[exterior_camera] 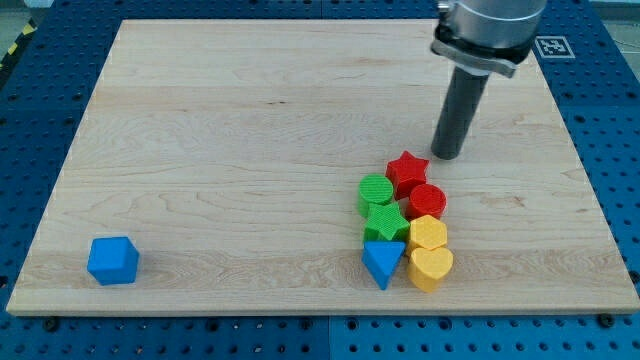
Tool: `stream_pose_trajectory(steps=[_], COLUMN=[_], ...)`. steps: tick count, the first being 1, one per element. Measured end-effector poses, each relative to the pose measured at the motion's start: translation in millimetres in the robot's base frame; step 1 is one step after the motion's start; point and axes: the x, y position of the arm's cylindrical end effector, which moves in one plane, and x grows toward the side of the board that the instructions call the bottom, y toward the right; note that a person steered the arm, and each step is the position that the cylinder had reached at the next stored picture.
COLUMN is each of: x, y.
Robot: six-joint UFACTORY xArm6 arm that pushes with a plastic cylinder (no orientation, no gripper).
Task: Move your arm towards the left
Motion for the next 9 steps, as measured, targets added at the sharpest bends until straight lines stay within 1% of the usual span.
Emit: stream_pose_trajectory(steps=[1, 2, 4, 6, 8, 9], x=[1.3, 0.7, -66.2, -70.2, -70.3, -69.9], y=[35.0, 46.8, 24.0, -42.7, -132.4, -167.3])
